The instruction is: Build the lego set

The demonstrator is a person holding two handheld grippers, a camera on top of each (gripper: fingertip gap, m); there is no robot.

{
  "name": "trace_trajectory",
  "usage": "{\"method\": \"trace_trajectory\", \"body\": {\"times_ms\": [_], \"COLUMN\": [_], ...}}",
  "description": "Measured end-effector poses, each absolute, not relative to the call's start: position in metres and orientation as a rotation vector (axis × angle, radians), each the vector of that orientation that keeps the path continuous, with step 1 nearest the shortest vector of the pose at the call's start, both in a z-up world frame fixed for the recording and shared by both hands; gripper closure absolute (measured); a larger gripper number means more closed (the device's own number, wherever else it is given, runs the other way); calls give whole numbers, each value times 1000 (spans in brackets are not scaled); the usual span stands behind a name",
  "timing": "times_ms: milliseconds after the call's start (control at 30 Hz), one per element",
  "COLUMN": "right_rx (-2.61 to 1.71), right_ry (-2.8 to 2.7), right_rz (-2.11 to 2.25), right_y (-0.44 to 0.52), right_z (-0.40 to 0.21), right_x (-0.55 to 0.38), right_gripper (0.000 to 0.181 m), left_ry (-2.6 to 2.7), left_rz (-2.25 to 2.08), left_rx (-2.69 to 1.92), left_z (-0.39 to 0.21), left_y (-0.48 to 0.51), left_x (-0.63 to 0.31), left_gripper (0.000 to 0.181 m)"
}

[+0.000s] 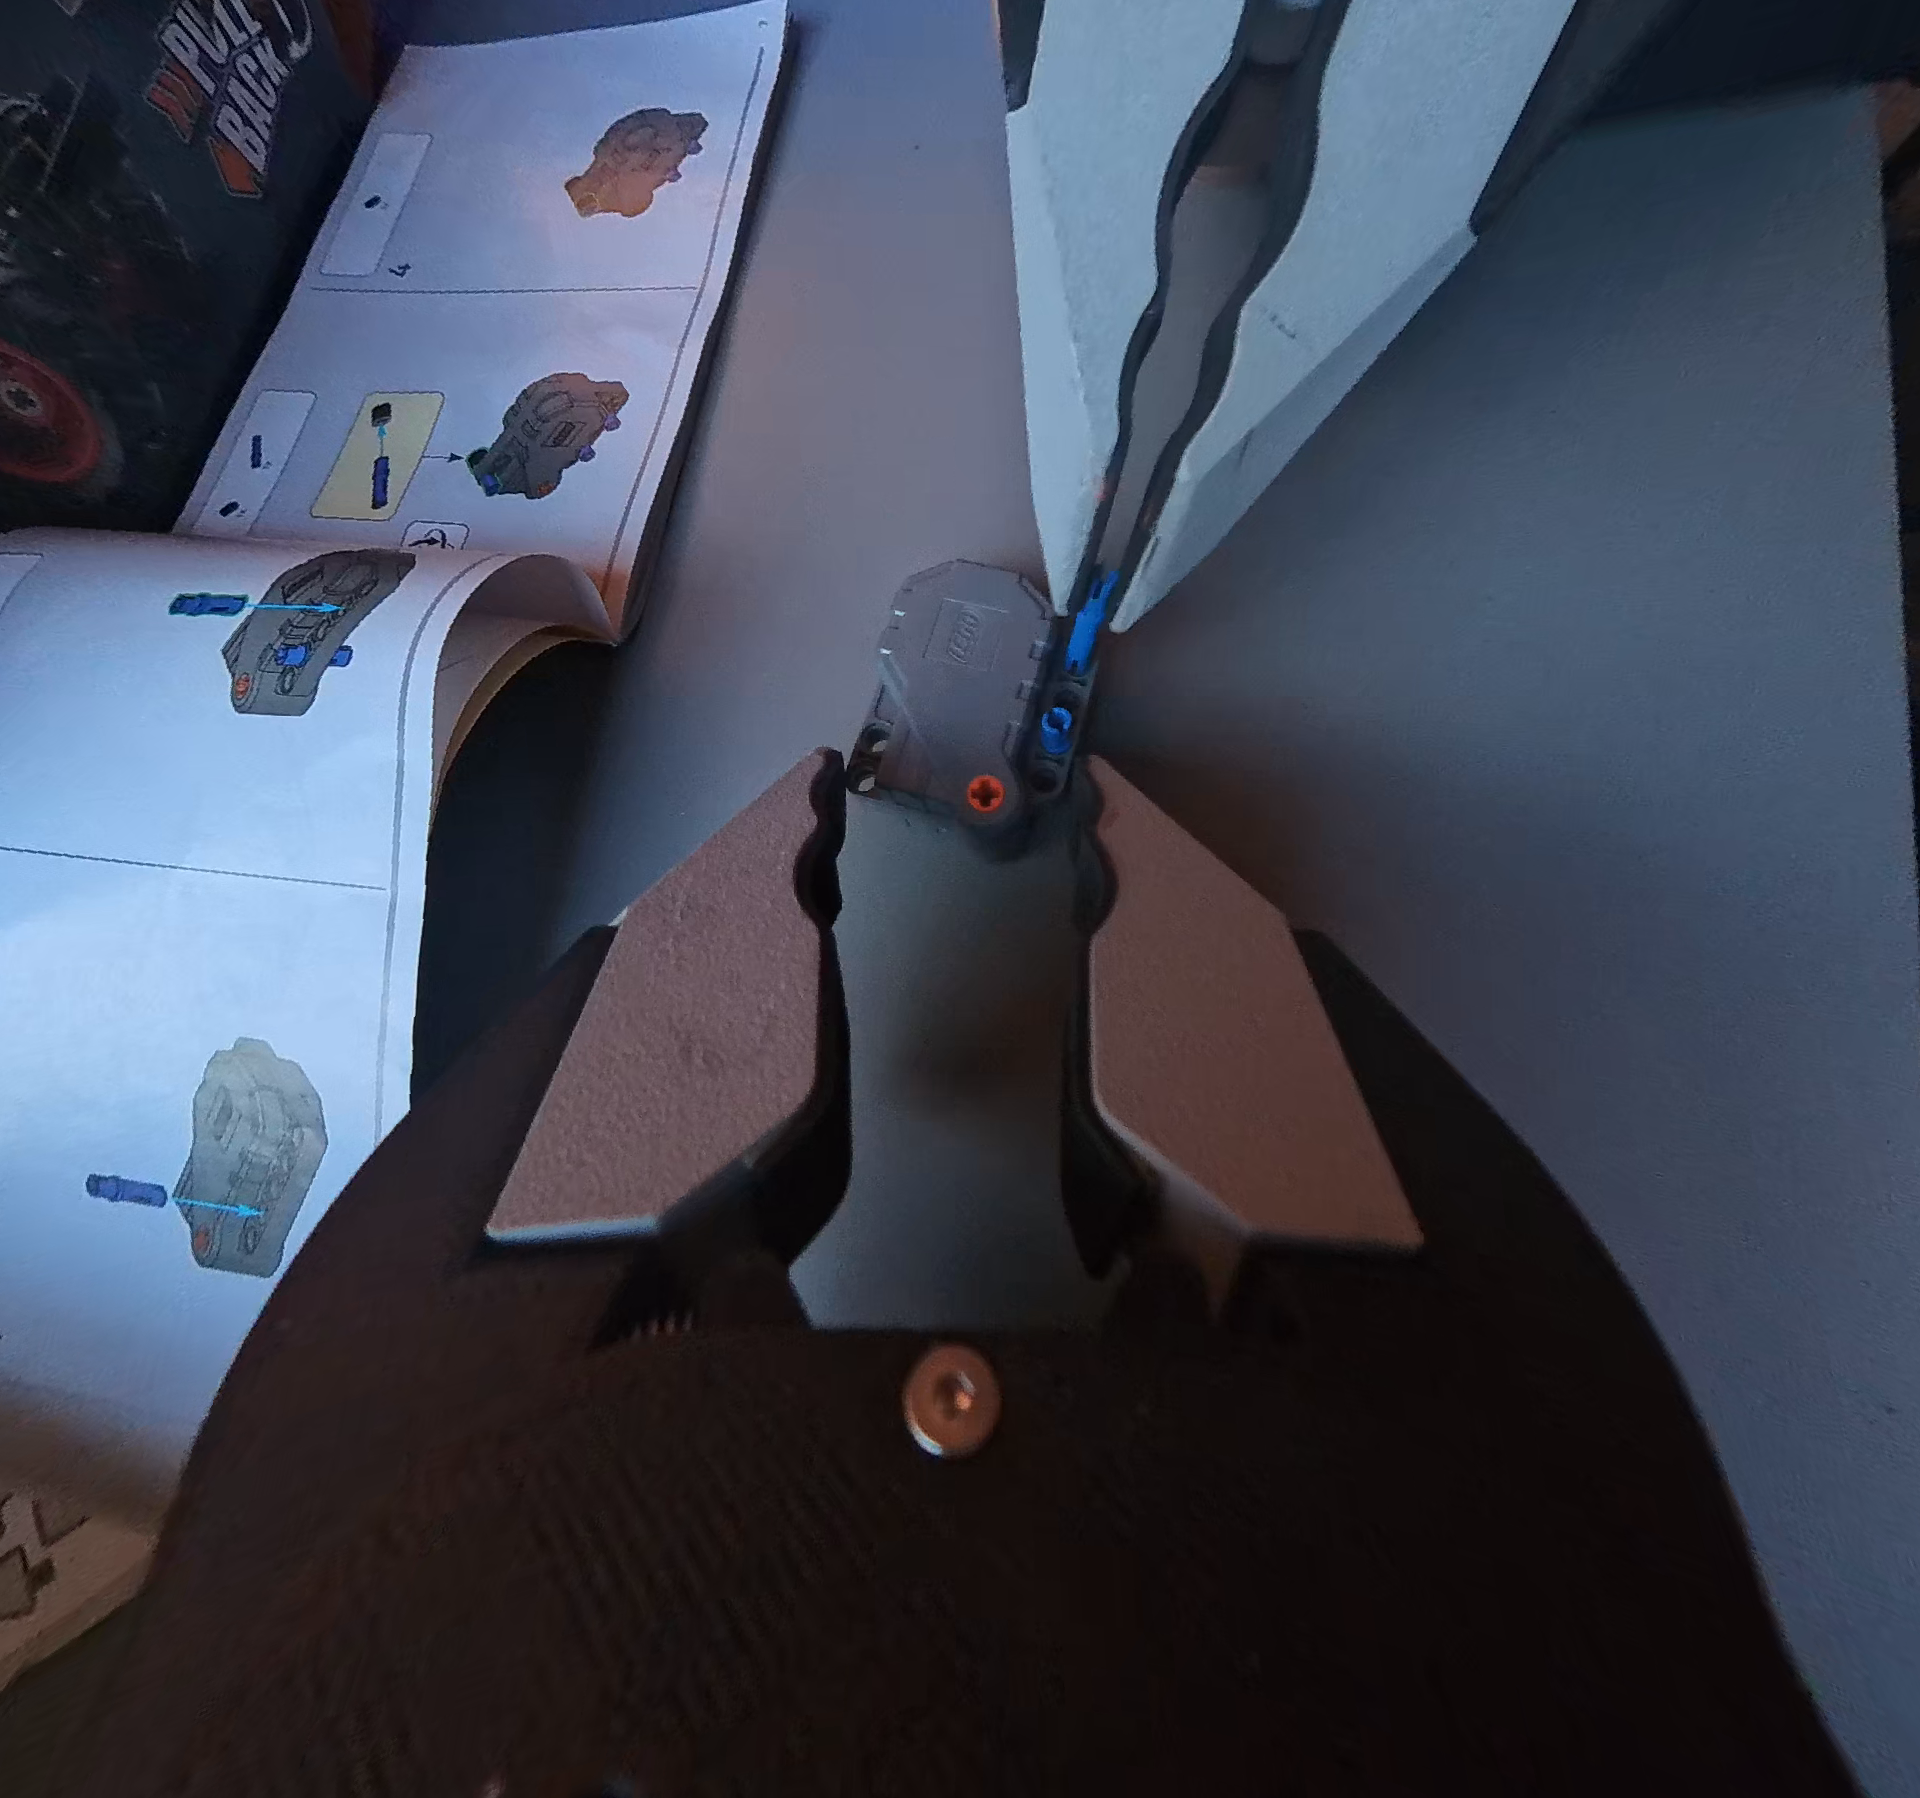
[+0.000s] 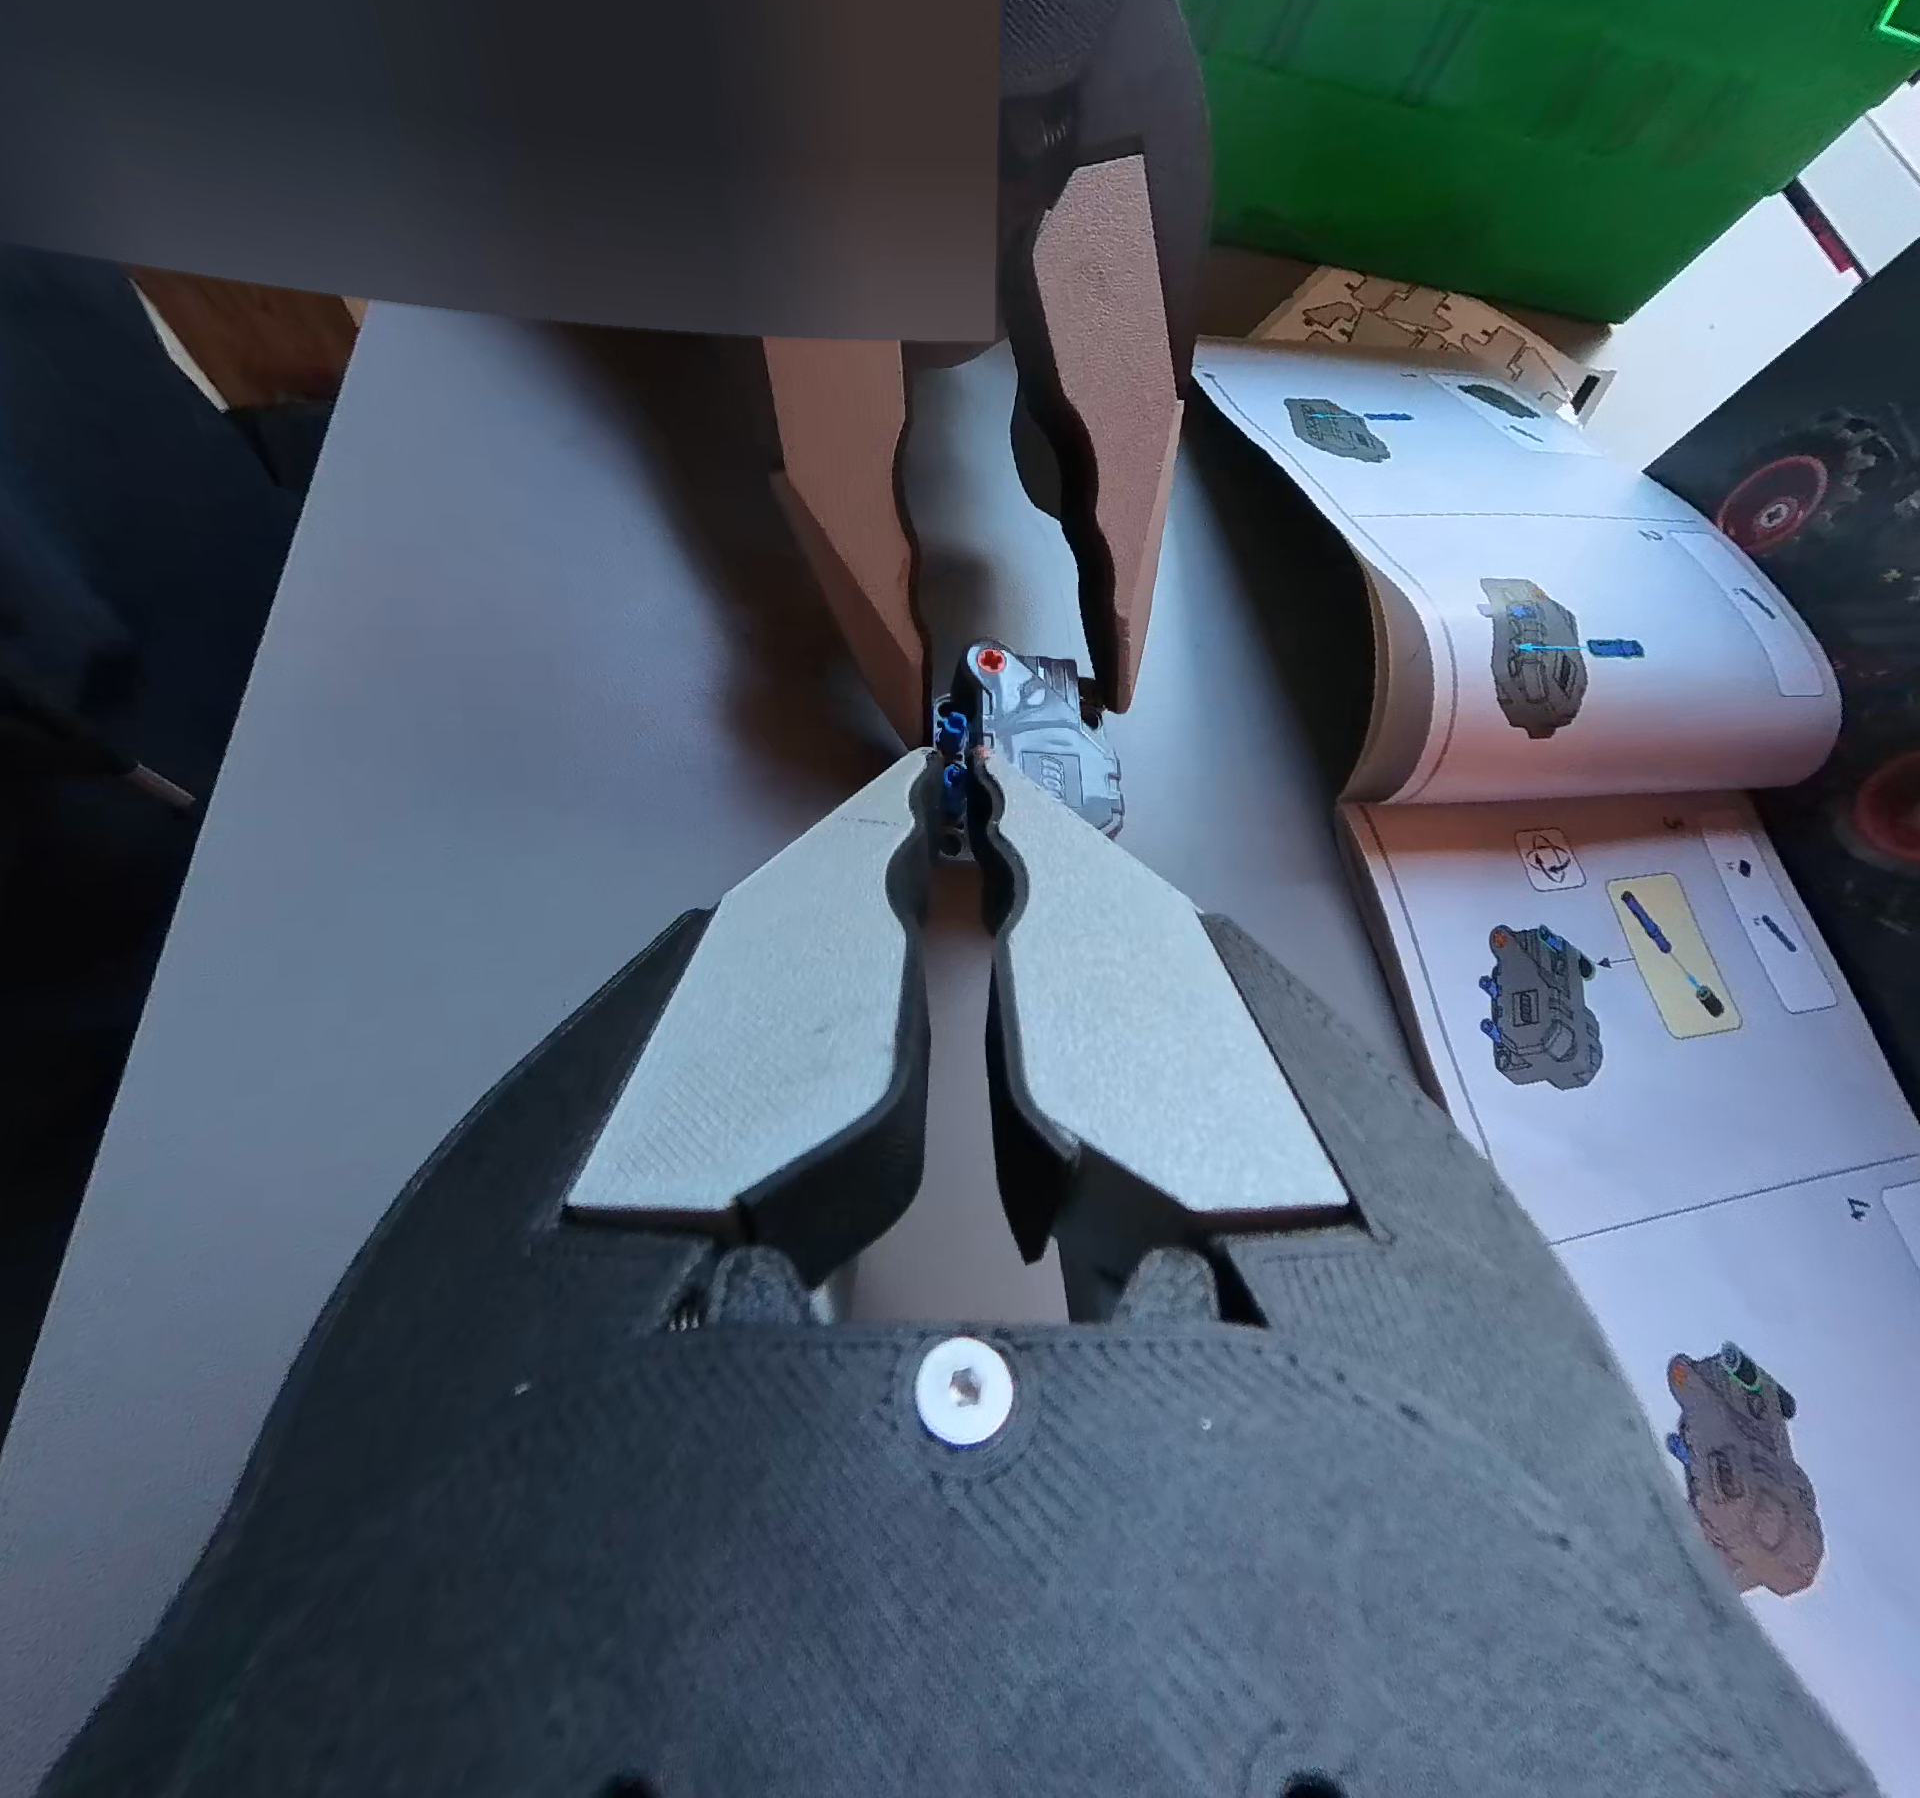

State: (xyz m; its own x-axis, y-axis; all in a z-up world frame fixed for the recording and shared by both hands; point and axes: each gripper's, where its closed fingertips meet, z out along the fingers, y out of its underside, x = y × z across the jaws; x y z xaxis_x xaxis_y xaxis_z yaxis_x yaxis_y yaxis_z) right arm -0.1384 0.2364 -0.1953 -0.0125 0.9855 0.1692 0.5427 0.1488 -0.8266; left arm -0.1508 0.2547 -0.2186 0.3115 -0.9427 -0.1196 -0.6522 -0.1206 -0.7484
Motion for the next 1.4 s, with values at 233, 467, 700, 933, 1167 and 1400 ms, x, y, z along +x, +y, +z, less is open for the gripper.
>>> {"method": "trace_trajectory", "body": {"times_ms": [233,467,700,933,1167,1400], "right_rx": [-1501,-1523,-1522,-1532,-1558,-1618], "right_ry": [-1667,-1670,-1650,-1657,-1659,-1634], "right_rz": [672,692,751,721,738,790], "right_y": [240,239,238,241,244,247], "right_z": [-196,-196,-192,-193,-191,-191], "right_x": [-140,-138,-139,-139,-137,-138], "right_gripper": [181,181,181,181,181,181], "left_ry": [1399,1400,1404,1406,1404,1404], "left_rz": [-497,-509,-505,-499,-498,-499], "left_rx": [-1867,-1871,-1866,-1863,-1864,-1864], "left_z": [-219,-219,-219,-219,-219,-219], "left_y": [257,257,257,257,257,257], "left_x": [-152,-152,-152,-152,-151,-151], "left_gripper": [141,141,141,140,141,141]}}
